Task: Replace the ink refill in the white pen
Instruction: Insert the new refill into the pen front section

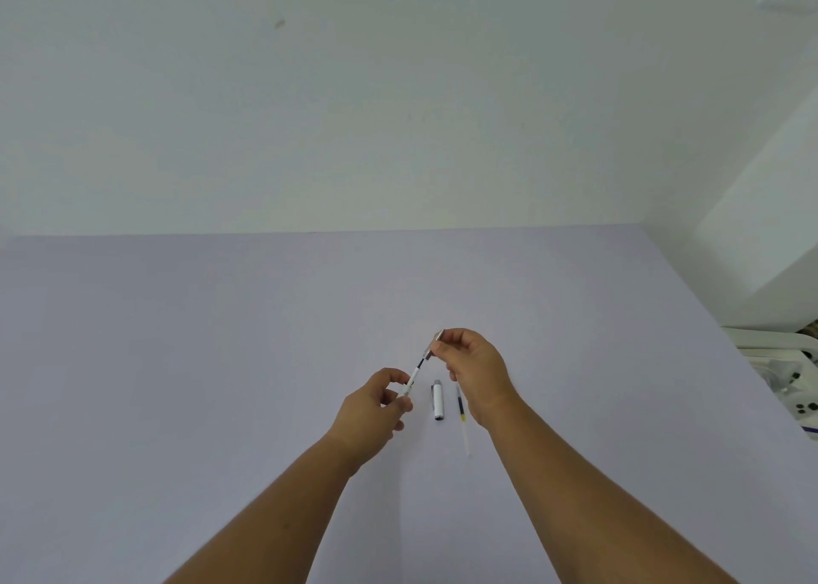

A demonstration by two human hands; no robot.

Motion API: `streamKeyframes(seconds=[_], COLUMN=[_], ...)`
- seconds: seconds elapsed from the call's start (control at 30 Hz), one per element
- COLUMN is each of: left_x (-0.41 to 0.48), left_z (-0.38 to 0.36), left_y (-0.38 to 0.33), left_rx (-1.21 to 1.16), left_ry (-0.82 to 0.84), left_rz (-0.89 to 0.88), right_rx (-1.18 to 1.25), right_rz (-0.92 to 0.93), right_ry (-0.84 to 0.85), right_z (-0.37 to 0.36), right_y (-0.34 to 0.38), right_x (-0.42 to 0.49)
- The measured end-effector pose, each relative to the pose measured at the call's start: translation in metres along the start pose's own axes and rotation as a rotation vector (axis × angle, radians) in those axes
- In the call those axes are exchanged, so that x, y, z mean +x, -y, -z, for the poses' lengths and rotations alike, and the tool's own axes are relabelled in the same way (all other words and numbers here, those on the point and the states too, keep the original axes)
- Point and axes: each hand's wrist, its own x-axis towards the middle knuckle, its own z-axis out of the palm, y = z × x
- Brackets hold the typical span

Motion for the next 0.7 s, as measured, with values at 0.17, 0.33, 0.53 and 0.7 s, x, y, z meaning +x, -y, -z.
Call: streamKeyframes(seconds=[0.17, 0.33, 0.53, 0.7], left_x=[-0.001, 0.001, 0.001, -0.003], left_z=[0.000, 0.001, 0.000, 0.002], left_y=[-0.003, -0.002, -0.006, -0.011], left_rx=[-0.034, -0.069, -0.045, -0.014], left_ry=[-0.009, -0.044, -0.070, -0.058], left_rz=[-0.028, -0.013, -0.059, -0.086], right_rx=[-0.133, -0.173, -0.199, -0.272], right_rz=[-0.026, -0.038, -0.103, -0.100], right_ry=[0.139, 0.229, 0.184, 0.144], right_z=[-0.002, -0.004, -0.008, -0.010], right_y=[-0.006, -0.006, -0.004, 0.002], right_x=[-0.004, -0.007, -0.007, -0.009])
